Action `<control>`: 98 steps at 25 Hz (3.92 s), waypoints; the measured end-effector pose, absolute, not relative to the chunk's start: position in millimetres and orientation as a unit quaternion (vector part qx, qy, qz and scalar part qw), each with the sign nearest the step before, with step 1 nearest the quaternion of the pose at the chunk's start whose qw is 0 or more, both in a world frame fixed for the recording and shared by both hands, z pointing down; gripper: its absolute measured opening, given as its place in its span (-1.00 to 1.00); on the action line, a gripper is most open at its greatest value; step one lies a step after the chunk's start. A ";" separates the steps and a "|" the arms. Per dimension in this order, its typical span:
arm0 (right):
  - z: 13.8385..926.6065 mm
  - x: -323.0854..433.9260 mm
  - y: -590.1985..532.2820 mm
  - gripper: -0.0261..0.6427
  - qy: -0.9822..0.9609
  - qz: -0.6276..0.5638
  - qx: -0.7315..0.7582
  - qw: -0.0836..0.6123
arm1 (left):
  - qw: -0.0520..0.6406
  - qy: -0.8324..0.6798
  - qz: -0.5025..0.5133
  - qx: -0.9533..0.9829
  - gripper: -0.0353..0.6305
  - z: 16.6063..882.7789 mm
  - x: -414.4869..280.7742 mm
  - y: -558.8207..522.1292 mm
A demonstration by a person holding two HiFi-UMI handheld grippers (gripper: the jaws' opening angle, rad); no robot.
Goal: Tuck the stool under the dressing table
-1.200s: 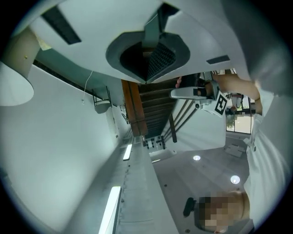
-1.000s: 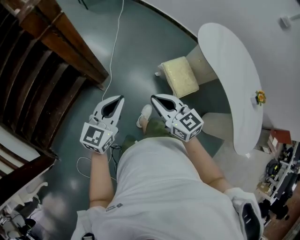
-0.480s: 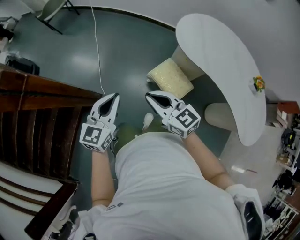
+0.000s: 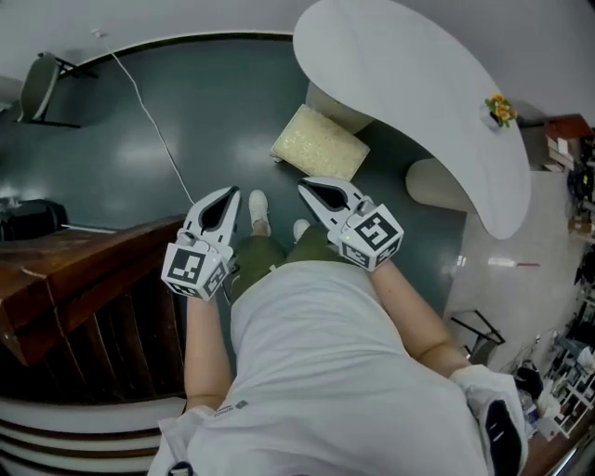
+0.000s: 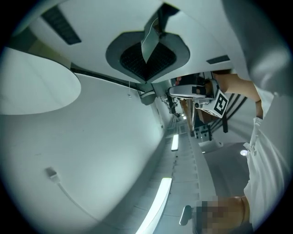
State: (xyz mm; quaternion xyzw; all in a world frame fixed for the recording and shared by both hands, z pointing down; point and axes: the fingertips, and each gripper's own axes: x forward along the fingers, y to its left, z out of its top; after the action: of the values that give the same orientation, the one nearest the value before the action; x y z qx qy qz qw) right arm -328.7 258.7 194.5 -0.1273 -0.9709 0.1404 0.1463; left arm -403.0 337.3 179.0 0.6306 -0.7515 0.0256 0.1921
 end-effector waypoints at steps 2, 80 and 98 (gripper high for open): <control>200.4 -339.4 245.0 -0.89 -0.973 0.147 -0.093 0.152 | 0.197 -0.733 0.033 0.651 -0.89 186.8 -422.5 322.5; 796.1 -184.9 114.7 0.28 -0.794 0.342 0.143 0.482 | 0.435 -0.387 0.475 0.660 0.13 785.1 -467.8 184.5; 816.5 -188.4 117.9 0.30 -0.780 0.375 0.140 0.481 | 0.419 -0.389 0.472 0.671 0.08 797.5 -463.8 178.7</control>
State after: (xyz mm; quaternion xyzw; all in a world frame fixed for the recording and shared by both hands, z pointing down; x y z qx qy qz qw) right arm -188.4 117.9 816.5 0.1402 -0.7801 0.3752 0.4806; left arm -463.8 178.7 797.5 0.6713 -0.3886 0.4719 0.4191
